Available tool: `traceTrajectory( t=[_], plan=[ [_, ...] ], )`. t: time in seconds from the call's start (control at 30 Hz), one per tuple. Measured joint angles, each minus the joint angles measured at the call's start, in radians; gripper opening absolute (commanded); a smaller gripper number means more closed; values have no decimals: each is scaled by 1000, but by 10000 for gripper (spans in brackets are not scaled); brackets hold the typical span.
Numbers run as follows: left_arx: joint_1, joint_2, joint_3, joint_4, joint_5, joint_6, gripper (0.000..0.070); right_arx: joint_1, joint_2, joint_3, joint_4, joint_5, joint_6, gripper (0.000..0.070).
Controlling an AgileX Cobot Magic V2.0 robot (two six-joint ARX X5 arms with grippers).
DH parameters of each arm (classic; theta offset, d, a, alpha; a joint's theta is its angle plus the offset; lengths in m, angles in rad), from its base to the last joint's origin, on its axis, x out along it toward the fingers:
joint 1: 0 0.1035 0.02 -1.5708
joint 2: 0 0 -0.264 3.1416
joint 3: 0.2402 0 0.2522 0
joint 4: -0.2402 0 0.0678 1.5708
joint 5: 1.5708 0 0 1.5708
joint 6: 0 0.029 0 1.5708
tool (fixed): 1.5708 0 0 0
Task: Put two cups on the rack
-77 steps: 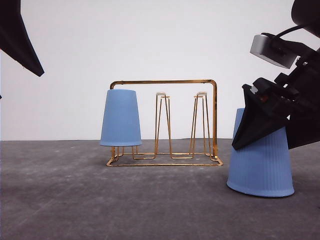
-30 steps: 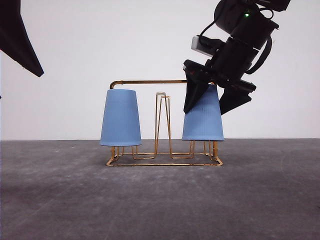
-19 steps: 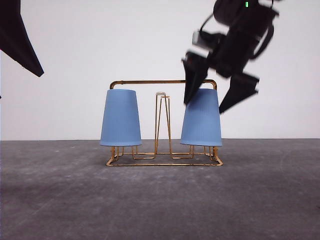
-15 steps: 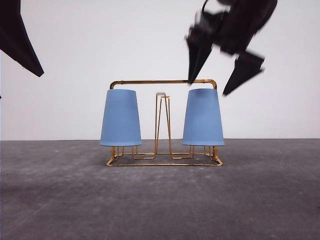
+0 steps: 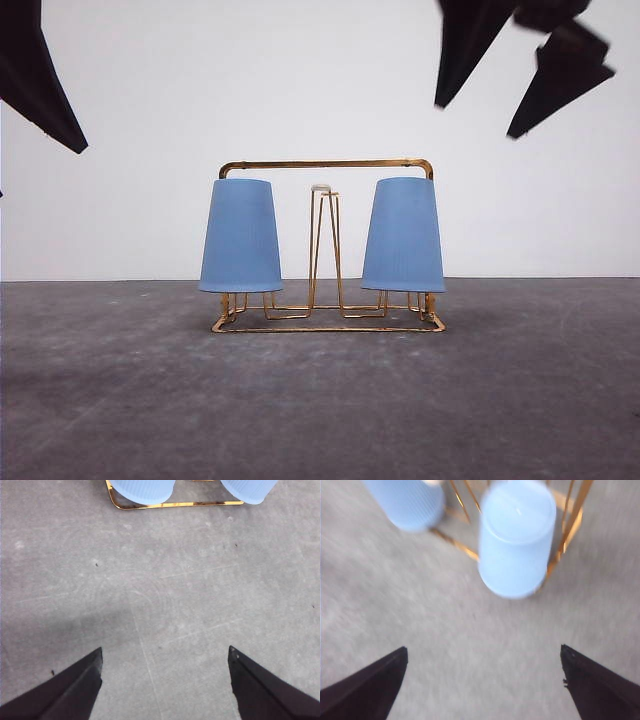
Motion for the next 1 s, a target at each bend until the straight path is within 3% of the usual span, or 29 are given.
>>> traceTrajectory(
  t=[0.23,0.5,0.6,0.63,0.67,0.7,0.73,0.77,0.87,1.0],
  plan=[
    [0,0,0,0,-19,0,474,7,-269,-378,327,-46,12,579],
    [0,0,0,0,-56,0,474,7,-519,-760,643,-45,102,579],
    [0,0,0,0,-74,0,472,7,-562,-857,698,-45,145,579],
    [0,0,0,0,-75,0,429,7,-564,-868,692,-44,156,549],
    [0,0,0,0,-75,1,310,7,-565,-873,686,-44,168,458],
    [0,0,0,0,-74,3,134,7,-565,-873,681,-45,180,318],
    [0,0,0,0,-65,16,58,7,-565,-873,682,-55,183,99],
    [0,0,0,1,-53,34,15,7,-566,-873,682,-62,185,11],
    [0,0,0,2,-5,152,0,7,-566,-873,689,-63,185,33],
    [0,0,0,-6,42,395,0,7,-567,-873,692,-64,185,35]
  ],
)
